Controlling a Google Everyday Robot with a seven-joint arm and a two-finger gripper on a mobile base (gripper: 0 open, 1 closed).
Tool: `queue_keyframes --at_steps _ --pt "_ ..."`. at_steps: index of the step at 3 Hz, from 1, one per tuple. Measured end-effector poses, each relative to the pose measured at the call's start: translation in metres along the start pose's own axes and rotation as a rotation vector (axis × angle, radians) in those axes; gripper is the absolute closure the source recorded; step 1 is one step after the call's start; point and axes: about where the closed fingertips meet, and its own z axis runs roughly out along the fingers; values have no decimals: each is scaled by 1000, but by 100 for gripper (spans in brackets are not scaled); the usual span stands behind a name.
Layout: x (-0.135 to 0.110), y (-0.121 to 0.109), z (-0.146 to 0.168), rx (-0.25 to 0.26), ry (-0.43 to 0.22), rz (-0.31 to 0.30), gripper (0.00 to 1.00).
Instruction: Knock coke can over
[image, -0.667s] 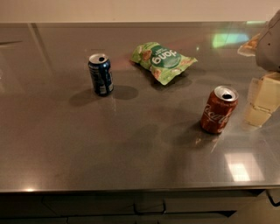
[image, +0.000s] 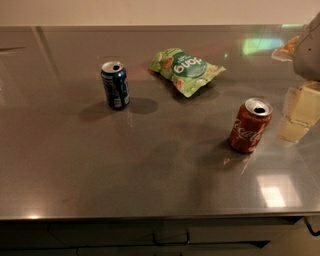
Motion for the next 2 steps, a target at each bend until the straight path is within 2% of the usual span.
queue_keyframes --at_steps 1,2 --pt "3 -10 1 17 -61 -8 0" --pt "6 -19 7 -2 -138 -3 0"
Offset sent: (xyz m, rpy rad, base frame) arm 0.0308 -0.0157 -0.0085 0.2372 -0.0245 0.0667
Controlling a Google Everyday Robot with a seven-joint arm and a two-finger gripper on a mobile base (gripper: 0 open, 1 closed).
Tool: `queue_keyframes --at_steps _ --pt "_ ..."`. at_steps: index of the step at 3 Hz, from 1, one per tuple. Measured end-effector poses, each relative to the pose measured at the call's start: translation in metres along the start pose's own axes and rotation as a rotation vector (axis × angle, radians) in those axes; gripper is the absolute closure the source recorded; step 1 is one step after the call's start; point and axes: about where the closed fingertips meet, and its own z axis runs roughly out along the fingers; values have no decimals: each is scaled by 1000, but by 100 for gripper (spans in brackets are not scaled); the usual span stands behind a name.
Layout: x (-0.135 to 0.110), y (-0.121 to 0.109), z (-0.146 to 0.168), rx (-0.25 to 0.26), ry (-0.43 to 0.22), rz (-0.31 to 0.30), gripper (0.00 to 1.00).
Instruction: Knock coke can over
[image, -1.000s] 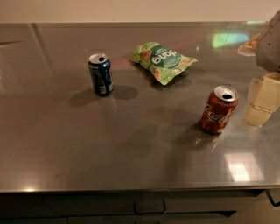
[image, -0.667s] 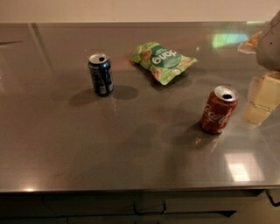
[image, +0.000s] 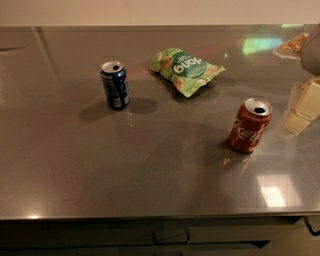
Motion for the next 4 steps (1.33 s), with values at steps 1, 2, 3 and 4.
queue_keyframes --at_steps 1,2,3,4 --pt "5 -5 11 -37 -86 26 0" --pt "9 -1 27 -64 -162 49 0" --pt "12 2 36 -75 -197 58 0" --pt "17 7 49 -92 -220 69 0"
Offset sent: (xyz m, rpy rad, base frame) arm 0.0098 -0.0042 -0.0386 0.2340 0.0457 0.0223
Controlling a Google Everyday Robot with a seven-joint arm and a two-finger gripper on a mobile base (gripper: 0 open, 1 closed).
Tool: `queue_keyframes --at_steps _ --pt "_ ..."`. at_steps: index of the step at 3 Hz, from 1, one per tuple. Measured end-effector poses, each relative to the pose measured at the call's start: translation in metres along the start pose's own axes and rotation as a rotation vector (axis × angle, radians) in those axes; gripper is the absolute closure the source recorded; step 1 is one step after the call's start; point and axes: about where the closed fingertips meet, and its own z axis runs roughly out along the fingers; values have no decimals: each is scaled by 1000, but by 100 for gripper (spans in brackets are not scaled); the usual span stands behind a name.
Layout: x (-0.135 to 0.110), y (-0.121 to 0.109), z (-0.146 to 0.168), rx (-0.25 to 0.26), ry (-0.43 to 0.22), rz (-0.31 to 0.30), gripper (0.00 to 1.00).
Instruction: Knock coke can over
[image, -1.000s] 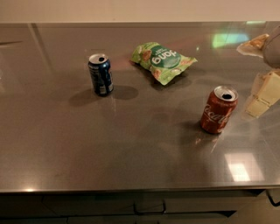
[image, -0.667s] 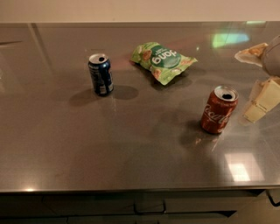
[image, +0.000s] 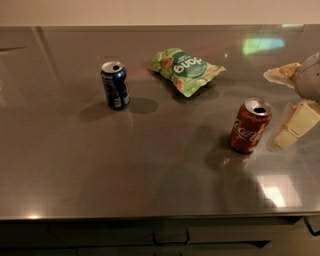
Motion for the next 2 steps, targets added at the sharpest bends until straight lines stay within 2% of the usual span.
queue_keyframes --at_steps 2 --pt "14 2 18 -30 -25 32 0"
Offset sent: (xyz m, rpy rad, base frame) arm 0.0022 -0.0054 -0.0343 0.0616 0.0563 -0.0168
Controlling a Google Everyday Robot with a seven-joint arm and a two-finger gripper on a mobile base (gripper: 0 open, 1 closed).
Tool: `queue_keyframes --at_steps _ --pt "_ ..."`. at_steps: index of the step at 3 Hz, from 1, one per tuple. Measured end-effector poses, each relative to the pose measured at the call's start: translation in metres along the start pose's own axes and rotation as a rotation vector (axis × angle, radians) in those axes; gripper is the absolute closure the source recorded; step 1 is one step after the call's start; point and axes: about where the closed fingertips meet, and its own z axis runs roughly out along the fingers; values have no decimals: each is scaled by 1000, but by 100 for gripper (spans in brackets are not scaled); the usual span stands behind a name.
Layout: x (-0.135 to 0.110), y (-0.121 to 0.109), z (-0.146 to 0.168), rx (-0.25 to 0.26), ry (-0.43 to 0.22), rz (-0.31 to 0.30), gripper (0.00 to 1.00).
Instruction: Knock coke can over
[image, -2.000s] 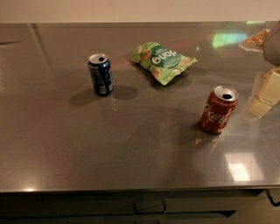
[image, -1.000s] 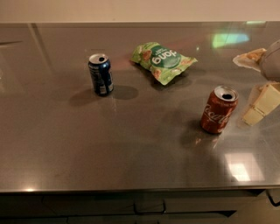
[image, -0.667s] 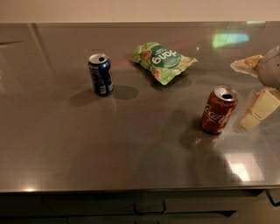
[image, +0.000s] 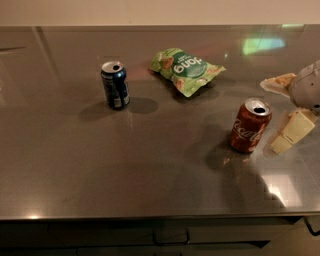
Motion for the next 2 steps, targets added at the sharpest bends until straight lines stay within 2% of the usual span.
queue_keyframes --at_steps 1,2 --pt "0 2 10 -20 -20 14 0" --pt "-2 3 17 -37 -35 21 16"
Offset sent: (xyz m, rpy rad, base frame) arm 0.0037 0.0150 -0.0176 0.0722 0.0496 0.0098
